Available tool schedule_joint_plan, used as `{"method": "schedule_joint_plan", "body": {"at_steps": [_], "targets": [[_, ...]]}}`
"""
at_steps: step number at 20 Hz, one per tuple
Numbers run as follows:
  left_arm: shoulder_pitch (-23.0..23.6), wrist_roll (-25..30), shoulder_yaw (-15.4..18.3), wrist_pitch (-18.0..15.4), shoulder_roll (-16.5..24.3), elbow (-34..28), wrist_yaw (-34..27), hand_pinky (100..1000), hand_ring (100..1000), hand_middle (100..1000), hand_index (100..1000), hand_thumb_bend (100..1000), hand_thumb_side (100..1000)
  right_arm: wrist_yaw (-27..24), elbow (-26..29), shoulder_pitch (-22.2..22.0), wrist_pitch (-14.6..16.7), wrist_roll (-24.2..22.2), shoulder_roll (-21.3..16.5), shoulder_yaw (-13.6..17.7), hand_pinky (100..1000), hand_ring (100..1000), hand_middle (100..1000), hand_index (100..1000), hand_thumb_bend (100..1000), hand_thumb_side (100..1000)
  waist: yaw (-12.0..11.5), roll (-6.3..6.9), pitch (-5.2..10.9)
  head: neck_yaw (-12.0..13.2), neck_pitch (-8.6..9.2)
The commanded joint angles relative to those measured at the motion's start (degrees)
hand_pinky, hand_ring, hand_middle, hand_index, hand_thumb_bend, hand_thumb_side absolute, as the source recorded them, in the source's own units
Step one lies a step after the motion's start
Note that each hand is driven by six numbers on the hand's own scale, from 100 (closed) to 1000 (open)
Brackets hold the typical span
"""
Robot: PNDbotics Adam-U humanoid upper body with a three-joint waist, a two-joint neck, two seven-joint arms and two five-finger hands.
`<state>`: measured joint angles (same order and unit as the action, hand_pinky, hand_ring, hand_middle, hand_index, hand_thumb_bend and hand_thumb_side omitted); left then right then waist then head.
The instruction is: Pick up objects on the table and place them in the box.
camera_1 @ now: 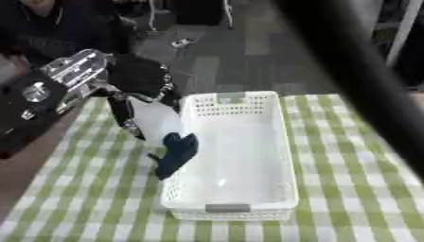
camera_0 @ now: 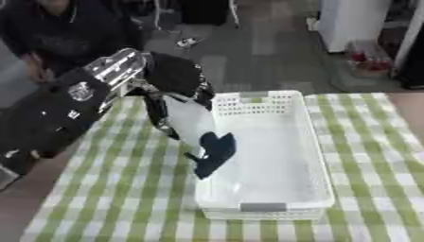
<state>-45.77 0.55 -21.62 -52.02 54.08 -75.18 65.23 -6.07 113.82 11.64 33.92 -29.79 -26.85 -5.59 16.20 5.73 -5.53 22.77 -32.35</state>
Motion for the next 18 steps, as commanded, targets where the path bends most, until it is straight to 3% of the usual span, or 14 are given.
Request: {"method": "schedule_joint_plan", "body": {"at_steps": [1, 8, 14, 15, 16, 17, 18], "targets": [[-2.4, -0.8, 0.8, 0.1, -0.1, 1.1, 2.0, 100, 100, 100, 176, 100, 490, -2.1, 0.8, 1.9, 9.7, -12.5, -1.4, 0.5, 282, 485, 453, 549, 100, 1000, 0.4, 0.14, 0.11, 1.9, 1.61], [-4.9, -4.8, 0.9, 0.1, -2.0, 2.4, 6.3, 100, 100, 100, 177, 100, 506, -4.8, 0.8, 6.0, 8.7, -19.4, -1.7, 0.8, 290, 491, 461, 553, 100, 1000, 2.2, 1.51, -1.83, 4.1, 3.80], [-5.8, -13.3, 0.1, 0.1, -2.5, -0.4, 10.2, 100, 100, 155, 207, 100, 547, -8.0, 0.8, 8.2, 7.6, -22.0, -2.3, 2.1, 291, 491, 460, 551, 100, 1000, 3.3, 2.58, -2.44, 3.8, 3.74], [-5.7, -14.8, -0.1, 0.1, -2.5, -0.6, 11.0, 306, 271, 325, 363, 100, 644, -8.2, 0.8, 8.4, 7.5, -22.1, -2.5, 2.2, 292, 492, 460, 551, 100, 1000, 3.4, 2.66, -2.44, 3.6, 3.78], [-5.6, -16.0, -0.3, 0.1, -2.5, -0.6, 11.9, 271, 227, 214, 260, 100, 566, -8.4, 0.8, 8.5, 7.4, -22.1, -2.6, 2.2, 292, 492, 459, 551, 100, 1000, 3.5, 2.70, -2.44, 3.4, 3.84], [-5.5, -16.2, -0.3, 0.1, -2.4, 0.0, 13.1, 629, 667, 649, 632, 366, 673, -8.5, 0.8, 8.6, 7.5, -22.2, -2.7, 2.2, 292, 492, 460, 551, 100, 1000, 3.5, 2.71, -2.40, 3.1, 3.98], [-5.6, -15.5, -0.1, 0.1, -2.5, 1.0, 14.7, 668, 715, 697, 660, 424, 684, -8.4, 0.8, 8.6, 7.5, -22.2, -2.7, 2.1, 292, 492, 460, 551, 100, 1000, 3.4, 2.70, -2.35, 3.0, 4.18]]}}
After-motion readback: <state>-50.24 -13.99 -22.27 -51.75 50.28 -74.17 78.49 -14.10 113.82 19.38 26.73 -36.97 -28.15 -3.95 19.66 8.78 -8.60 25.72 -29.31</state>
